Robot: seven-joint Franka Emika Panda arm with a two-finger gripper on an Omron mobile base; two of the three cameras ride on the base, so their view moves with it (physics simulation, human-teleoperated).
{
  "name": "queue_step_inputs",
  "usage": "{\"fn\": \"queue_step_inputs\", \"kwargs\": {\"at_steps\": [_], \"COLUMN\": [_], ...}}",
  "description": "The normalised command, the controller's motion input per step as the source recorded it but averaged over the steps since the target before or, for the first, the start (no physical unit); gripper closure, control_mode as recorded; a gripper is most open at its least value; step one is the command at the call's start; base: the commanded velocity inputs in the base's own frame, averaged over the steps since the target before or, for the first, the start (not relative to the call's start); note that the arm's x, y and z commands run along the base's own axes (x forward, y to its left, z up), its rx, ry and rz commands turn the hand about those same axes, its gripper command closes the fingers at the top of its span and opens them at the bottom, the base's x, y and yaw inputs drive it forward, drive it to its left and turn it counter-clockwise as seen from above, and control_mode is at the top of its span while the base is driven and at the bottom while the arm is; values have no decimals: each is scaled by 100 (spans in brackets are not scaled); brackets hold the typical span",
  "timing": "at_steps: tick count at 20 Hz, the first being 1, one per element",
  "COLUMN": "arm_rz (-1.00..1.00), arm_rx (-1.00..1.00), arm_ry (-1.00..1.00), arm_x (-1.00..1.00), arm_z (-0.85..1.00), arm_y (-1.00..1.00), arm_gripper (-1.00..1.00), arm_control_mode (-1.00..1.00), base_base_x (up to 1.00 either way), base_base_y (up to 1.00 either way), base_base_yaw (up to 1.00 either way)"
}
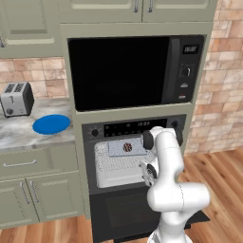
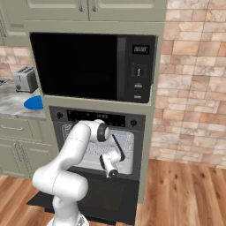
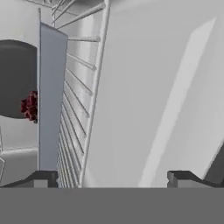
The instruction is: Take the baked cake out of the oven and place it on the plate for cooling. Then close the oven door.
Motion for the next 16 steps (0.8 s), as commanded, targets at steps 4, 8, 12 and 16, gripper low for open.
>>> {"fn": "queue_step_inputs", "kwargs": {"at_steps": [4,8,12,16], "arm_rz": [17,16,15,14], "arm_rx": [-18,-19,-19,-17], "arm_ry": [-9,-9,-9,-7], "arm_x": [0,0,2,8], "arm_z": [1,0,0,0], "arm_y": [16,20,20,16], "arm_gripper": [-100,-100,-100,-100], "arm_control_mode": [-100,-100,-100,-100], "base_base_x": [0,0,0,0], "base_base_y": [0,0,0,0], "base_base_yaw": [0,0,0,0]}}
